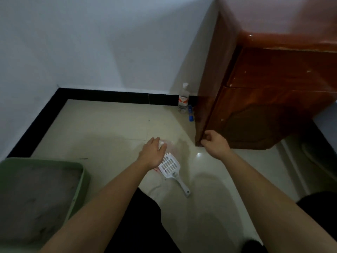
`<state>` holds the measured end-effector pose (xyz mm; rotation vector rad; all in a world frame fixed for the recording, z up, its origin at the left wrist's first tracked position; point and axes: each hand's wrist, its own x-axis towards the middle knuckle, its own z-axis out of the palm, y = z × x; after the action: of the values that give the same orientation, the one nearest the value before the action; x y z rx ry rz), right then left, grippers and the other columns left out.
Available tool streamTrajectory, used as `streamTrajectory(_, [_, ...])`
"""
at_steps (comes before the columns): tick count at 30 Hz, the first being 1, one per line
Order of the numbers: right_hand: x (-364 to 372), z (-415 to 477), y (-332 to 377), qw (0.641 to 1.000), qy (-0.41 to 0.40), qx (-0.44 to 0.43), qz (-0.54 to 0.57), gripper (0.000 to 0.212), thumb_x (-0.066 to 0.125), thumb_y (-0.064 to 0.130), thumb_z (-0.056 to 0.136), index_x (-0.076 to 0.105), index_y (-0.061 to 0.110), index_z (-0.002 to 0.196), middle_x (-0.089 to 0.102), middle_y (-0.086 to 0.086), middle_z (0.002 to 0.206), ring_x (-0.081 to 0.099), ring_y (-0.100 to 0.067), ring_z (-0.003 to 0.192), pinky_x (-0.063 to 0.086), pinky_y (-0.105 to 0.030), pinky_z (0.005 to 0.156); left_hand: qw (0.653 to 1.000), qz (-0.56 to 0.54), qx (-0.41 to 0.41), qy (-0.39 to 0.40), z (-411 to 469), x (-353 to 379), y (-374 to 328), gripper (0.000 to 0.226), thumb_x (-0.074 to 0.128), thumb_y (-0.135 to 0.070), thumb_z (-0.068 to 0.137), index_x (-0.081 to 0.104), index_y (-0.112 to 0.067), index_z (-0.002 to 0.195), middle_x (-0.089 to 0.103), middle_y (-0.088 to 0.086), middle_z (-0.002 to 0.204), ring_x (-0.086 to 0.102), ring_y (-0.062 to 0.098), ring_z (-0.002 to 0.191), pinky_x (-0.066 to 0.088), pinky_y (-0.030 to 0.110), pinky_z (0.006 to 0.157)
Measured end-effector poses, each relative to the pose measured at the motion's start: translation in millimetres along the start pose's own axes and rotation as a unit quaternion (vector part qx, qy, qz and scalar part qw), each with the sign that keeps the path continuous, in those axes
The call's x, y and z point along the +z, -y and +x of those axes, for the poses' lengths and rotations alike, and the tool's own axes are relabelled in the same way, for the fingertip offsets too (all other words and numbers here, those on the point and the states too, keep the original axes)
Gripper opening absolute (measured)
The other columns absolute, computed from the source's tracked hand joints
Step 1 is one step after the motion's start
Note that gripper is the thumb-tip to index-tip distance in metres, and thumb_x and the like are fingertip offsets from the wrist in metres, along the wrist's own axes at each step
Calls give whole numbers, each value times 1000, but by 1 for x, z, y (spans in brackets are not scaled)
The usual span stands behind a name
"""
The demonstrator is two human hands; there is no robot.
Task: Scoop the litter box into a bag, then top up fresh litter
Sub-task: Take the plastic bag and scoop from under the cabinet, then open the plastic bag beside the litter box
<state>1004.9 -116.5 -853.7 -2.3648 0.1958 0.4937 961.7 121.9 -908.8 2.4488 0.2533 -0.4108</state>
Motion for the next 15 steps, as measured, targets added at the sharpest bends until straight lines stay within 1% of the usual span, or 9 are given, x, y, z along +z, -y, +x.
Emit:
streamTrajectory(1, [16, 4, 0, 999, 22, 0, -34, 51, 60, 27, 93, 47, 14, 140, 55, -14, 135, 53, -31, 120, 44, -35, 99, 1000, 1, -19, 3, 2, 3, 9, 63, 35, -48, 99, 25, -14, 151, 22, 10, 159, 21, 27, 145, 20, 41, 118])
streamTrajectory(3, [51, 16, -9, 995, 67, 1, -78, 59, 61, 29, 91, 41, 15, 145, 50, -16, 140, 51, -32, 125, 44, -36, 102, 998, 13, -55, 15, 11, 12, 26, 62, 40, -42, 98, 25, -13, 151, 23, 11, 158, 24, 30, 144, 24, 42, 117])
streamTrajectory(6, [104, 33, -34, 987, 122, 15, -104, 68, 61, 30, 89, 32, 15, 149, 46, -16, 143, 49, -33, 127, 43, -37, 104, 993, 22, -113, 24, 25, 38, 46, 56, 43, -32, 96, 32, -12, 148, 34, 16, 152, 37, 35, 136, 34, 46, 111])
streamTrajectory(8, [134, 42, -54, 978, 162, 29, -132, 71, 63, 37, 88, 31, 13, 147, 46, -16, 140, 49, -35, 126, 44, -38, 102, 985, 11, -166, 39, 27, 63, 55, 53, 43, -26, 94, 35, -11, 144, 40, 18, 146, 43, 36, 129, 39, 46, 106])
streamTrajectory(9, [147, 45, -62, 971, 185, 32, -151, 74, 64, 43, 85, 31, 13, 144, 46, -16, 139, 50, -36, 125, 44, -40, 101, 980, 2, -195, 52, 26, 76, 60, 54, 44, -24, 94, 33, -10, 145, 39, 19, 145, 43, 37, 129, 39, 44, 106])
streamTrajectory(11, [167, 54, -79, 958, 221, 32, -180, 87, 70, 50, 75, 29, 12, 142, 48, -15, 136, 52, -36, 121, 47, -41, 97, 964, -27, -254, 79, 23, 104, 70, 61, 46, -24, 93, 26, -5, 147, 34, 20, 149, 39, 36, 133, 38, 40, 107])
streamTrajectory(13, [179, 66, -89, 955, 233, 35, -183, 97, 76, 45, 69, 23, 11, 143, 52, -14, 133, 56, -35, 118, 49, -40, 91, 940, -78, -318, 98, 20, 126, 76, 72, 54, -27, 91, 20, -1, 149, 30, 21, 151, 38, 35, 135, 39, 38, 106])
streamTrajectory(14, [184, 73, -90, 956, 234, 39, -173, 98, 77, 40, 71, 21, 11, 145, 54, -14, 132, 57, -35, 117, 49, -39, 90, 926, -108, -346, 107, 19, 134, 77, 76, 59, -26, 89, 19, -1, 149, 31, 20, 151, 39, 34, 133, 41, 36, 103])
streamTrajectory(15, [189, 79, -91, 957, 237, 38, -166, 94, 75, 34, 76, 18, 11, 148, 56, -14, 131, 58, -34, 115, 50, -39, 90, 910, -145, -371, 113, 18, 142, 78, 75, 63, -22, 88, 21, -1, 147, 34, 20, 148, 44, 34, 128, 44, 34, 96])
